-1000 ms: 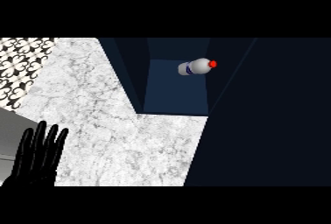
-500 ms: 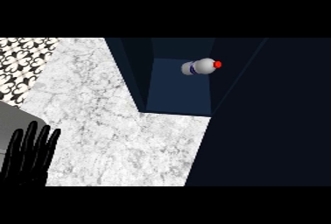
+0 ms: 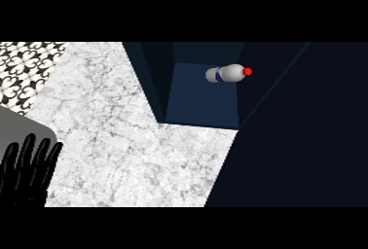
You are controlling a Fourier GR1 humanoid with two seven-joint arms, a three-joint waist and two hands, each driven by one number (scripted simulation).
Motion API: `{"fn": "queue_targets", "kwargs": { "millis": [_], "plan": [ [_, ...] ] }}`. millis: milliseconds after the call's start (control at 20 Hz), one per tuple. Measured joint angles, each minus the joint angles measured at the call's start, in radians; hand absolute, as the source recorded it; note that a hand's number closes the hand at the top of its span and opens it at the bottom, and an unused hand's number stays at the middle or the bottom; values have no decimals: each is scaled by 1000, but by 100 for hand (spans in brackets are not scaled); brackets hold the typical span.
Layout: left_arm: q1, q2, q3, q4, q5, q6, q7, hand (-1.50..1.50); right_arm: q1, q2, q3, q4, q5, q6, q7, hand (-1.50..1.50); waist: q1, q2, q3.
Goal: Pick up the bottled water, place it into the cabinet and close the cabinet
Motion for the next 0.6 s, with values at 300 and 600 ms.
{"fn": "queue_targets", "kwargs": {
  "millis": [300,600],
  "plan": [
    [4,14,4,-3,4,-31,-5,-150,8,13,-9,31,-97,9,6,150,36,16,0],
    [-6,24,3,-12,9,-66,-6,-150,35,36,-14,92,-311,53,49,150,81,36,-1]
  ]
}}
